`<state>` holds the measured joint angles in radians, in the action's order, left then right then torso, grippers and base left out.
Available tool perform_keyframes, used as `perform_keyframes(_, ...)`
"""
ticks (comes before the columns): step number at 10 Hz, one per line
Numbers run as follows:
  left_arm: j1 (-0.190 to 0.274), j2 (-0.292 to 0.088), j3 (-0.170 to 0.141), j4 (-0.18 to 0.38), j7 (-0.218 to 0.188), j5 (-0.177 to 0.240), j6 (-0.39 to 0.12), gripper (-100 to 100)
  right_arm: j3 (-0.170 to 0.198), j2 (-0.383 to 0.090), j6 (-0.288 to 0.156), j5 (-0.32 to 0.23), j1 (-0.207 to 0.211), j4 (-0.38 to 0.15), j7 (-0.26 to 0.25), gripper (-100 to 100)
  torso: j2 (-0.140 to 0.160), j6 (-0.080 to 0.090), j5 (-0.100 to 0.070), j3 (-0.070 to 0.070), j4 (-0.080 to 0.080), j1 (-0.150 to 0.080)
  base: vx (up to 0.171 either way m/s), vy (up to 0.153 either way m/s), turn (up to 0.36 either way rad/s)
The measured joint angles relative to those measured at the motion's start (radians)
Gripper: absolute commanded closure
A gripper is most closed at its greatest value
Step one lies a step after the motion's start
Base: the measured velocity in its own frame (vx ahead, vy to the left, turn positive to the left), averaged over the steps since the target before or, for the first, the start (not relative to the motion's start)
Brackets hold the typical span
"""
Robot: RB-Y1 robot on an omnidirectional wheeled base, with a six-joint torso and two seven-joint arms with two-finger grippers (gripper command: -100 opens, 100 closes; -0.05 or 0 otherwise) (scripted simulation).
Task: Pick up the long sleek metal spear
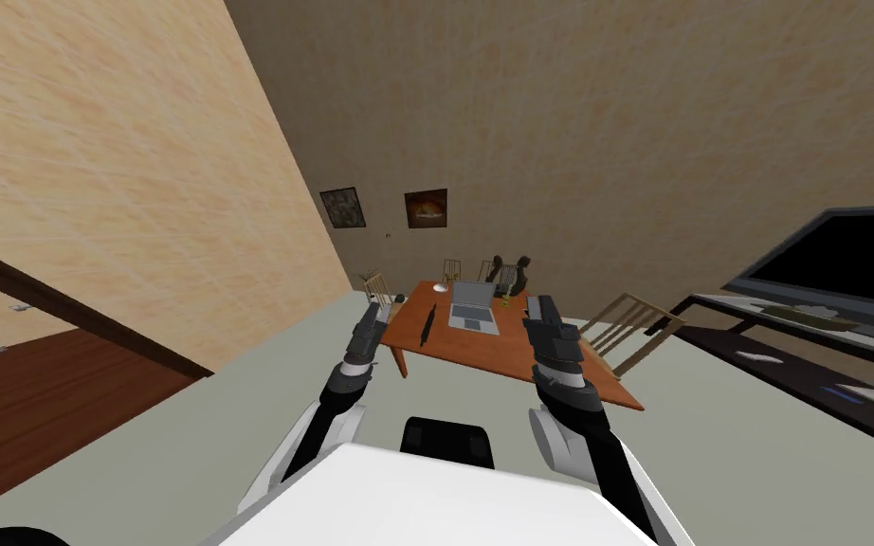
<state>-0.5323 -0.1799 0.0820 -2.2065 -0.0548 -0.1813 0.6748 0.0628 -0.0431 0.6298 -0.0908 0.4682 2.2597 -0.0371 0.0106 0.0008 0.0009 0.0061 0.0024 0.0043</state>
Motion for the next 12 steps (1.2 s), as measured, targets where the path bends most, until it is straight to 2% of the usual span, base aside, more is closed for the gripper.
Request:
perform_keyframes(1, 0.012, -0.029, 0.009, 0.029, 0.017, -0.017, 0.001, -100, 0.0, 0.0, 0.0, 0.0, 0.0, 0.0, 0.0, 0, 0.001, 0.0, 0.0, 0.001, 0.0, -0.001, -0.188, 0.035, -0.408)
perform_keyframes(3, 0.0, -0.096, 0.023, 0.082, 0.057, -0.048, 0.028, -100, 0.0, 0.0, 0.0, 0.0, 0.0, 0.0, 0.0, 0, 0.001, 0.0, 0.0, 0.001, 0.0, 0.0, -0.139, 0.019, -0.309)
perform_keyframes(9, 0.013, -0.22, 0.073, 0.237, 0.162, -0.117, 0.066, -100, 0.0, 0.0, 0.0, 0.0, 0.001, 0.0, 0.0, 0, -0.007, -0.001, 0.0, -0.004, -0.001, 0.001, -0.085, 0.013, -0.366)
perform_keyframes(12, 0.026, -0.286, 0.1, 0.32, 0.213, -0.15, 0.068, -100, 0.0, 0.0, 0.0, 0.0, 0.0, 0.0, 0.0, 0, -0.008, -0.001, 0.0, -0.004, -0.002, 0.002, -0.066, 0.02, -0.37)
